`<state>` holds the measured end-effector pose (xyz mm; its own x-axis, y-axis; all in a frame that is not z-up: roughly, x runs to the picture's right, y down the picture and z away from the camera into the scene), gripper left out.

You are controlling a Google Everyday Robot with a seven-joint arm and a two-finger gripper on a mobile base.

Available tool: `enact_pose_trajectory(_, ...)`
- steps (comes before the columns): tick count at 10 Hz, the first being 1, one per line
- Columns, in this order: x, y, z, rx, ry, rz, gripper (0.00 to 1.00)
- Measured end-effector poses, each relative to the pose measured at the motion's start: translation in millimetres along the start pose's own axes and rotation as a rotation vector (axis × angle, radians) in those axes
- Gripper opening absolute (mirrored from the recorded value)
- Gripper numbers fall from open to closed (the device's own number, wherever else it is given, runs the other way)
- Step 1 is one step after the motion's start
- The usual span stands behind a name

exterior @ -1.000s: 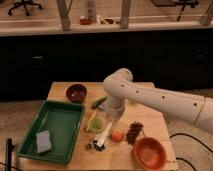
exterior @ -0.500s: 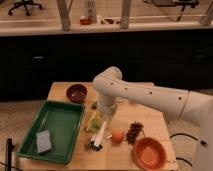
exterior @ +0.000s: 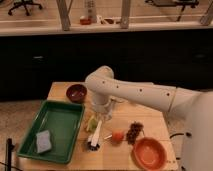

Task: Place brush in plastic cup

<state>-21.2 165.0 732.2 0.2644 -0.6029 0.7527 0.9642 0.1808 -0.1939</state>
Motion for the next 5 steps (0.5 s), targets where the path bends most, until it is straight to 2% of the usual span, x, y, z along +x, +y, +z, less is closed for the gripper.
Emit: enact_pose_trajectory(5, 9.2, -18.8, 5.7, -0.041, -0.009, -0.052, 0.00)
